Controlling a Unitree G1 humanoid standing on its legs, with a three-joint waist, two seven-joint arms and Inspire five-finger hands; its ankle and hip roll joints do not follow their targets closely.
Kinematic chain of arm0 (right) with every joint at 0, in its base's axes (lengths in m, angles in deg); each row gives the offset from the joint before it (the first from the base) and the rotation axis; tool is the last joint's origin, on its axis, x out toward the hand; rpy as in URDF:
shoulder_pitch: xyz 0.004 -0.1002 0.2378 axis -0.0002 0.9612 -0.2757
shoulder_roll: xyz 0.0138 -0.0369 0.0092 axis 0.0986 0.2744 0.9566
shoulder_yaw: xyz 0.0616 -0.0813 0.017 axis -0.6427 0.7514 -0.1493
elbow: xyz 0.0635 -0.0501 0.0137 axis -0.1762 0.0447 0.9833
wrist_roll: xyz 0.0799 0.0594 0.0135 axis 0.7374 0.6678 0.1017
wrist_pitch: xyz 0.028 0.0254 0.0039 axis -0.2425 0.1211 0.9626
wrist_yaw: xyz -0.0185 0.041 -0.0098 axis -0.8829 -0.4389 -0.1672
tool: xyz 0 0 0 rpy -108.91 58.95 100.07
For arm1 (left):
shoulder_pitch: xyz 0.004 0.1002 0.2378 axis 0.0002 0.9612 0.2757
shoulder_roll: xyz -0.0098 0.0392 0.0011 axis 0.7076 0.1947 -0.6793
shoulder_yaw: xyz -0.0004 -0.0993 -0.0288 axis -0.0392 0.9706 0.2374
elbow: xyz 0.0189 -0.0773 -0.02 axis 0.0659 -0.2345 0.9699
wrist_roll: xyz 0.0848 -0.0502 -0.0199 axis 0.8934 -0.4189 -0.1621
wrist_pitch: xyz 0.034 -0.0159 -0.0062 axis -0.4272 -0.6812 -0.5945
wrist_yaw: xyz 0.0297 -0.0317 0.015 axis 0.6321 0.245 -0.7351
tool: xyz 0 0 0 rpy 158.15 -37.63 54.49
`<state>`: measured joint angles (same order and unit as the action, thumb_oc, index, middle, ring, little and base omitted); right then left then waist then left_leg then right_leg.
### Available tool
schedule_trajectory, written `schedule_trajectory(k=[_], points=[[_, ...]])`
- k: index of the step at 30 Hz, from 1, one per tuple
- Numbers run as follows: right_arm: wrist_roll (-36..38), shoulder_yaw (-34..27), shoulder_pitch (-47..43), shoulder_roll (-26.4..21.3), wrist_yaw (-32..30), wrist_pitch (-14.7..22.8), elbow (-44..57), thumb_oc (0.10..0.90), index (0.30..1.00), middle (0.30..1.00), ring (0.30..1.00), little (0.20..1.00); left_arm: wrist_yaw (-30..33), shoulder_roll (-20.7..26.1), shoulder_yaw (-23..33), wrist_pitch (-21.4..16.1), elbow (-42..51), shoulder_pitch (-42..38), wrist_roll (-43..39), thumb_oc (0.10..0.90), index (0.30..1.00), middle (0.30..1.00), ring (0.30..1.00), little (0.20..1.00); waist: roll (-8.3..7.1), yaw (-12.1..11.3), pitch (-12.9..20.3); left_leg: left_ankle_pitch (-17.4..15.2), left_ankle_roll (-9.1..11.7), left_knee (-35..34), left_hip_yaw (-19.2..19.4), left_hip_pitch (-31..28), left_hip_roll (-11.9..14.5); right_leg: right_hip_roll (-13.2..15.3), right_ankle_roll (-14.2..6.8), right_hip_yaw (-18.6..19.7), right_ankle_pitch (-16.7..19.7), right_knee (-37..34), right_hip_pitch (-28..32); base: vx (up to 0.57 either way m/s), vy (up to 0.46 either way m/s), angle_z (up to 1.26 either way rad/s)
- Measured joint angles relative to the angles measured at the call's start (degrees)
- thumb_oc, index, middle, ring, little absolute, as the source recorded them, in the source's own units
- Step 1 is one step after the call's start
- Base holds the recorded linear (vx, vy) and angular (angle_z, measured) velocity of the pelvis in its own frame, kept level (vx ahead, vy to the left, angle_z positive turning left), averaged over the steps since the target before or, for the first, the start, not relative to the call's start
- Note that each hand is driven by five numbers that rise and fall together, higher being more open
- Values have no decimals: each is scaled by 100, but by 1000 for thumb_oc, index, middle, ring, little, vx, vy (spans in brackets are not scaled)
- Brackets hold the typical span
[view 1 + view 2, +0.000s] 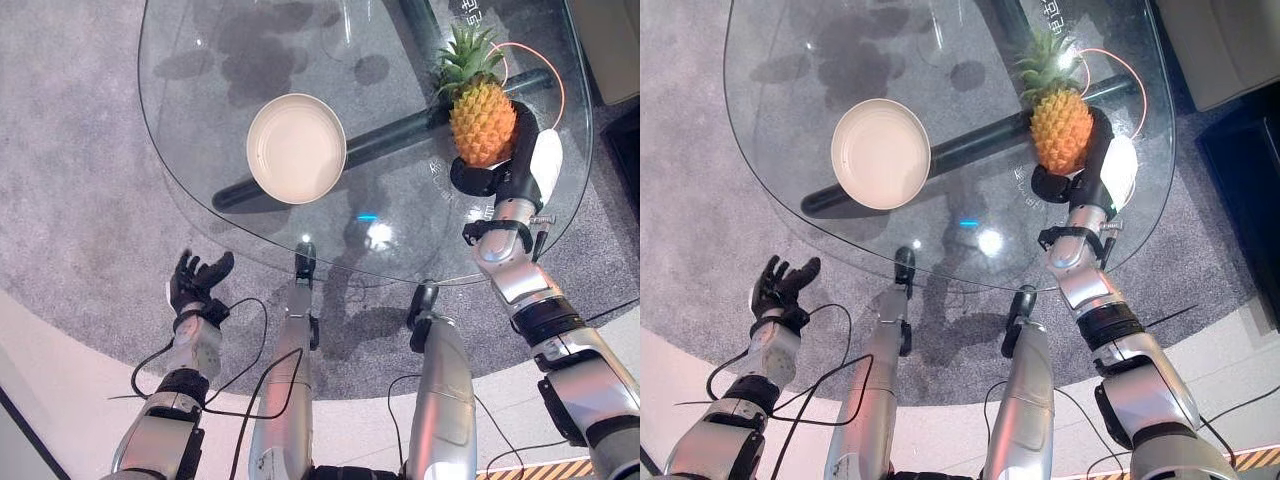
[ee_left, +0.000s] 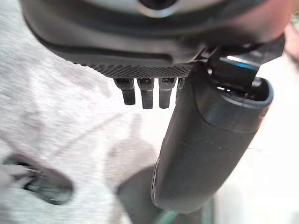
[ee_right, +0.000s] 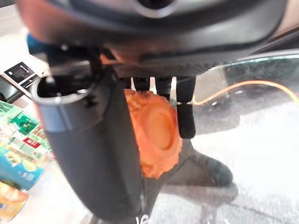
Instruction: Pick up the fruit to the plate
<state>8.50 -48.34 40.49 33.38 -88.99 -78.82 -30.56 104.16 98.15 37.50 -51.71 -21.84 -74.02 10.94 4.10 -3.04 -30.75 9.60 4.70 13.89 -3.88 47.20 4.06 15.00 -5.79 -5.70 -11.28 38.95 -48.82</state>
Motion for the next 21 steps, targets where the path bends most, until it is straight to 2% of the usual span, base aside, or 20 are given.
schedule_trajectory(k=[8, 9, 15, 21], points=[[-116, -28, 422, 198, 0, 202, 501, 100, 300, 300, 300, 200, 473, 45, 17, -597, 503, -300, -172, 800, 900, 900, 900, 900, -5, 49, -3, 1, 1, -25, 3, 12, 1, -4, 0, 3, 0, -3, -21, 0, 0, 0], [-208, -51, 458, 284, 0, 238, 590, 100, 300, 300, 300, 200, 506, 68, 18, -786, 719, -307, -185, 800, 900, 900, 900, 900, -8, 91, -5, 2, 2, -45, 4, 18, 0, -3, -2, 1, 1, -4, -29, 0, 0, 0], [-518, -73, 711, 377, 6, 428, 1107, 100, 300, 300, 300, 200, 634, 99, 39, -1225, 1487, -365, -164, 800, 900, 900, 900, 900, -16, 189, -9, 23, 32, -65, 14, 19, -9, 6, -6, 7, -1, -15, -39, 0, 0, 0], [-888, -275, 810, 550, 32, 556, 1323, 100, 300, 300, 300, 200, 714, -77, 39, -1540, 2367, -284, 356, 800, 900, 900, 900, 900, -16, 182, -9, 13, 17, -76, 13, 12, -2, 1, -6, 9, -2, -7, -42, 0, 0, 0]])
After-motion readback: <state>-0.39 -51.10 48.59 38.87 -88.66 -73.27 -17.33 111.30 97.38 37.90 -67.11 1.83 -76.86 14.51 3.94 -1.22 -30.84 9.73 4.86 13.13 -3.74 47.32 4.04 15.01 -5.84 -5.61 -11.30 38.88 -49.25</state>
